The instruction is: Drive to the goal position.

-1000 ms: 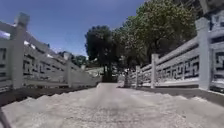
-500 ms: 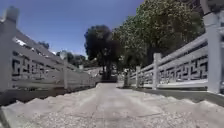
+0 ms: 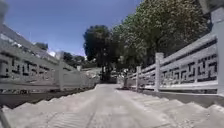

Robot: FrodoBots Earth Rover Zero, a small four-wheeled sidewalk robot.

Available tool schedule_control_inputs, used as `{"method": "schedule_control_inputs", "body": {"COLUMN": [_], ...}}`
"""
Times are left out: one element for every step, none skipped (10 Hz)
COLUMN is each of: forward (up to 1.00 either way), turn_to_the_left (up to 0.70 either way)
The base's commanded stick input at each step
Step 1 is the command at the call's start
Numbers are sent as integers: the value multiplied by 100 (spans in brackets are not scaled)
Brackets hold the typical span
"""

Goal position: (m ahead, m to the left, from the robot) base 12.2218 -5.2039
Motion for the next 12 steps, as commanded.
{"method": "schedule_control_inputs", "body": {"forward": [45, 45, 45, 45, 45, 45, 45, 45, 45, 45, 45, 45], "turn_to_the_left": [0, 0, 0, 0, 0, 0, 0, 0, 0, 0, 0, 0]}}
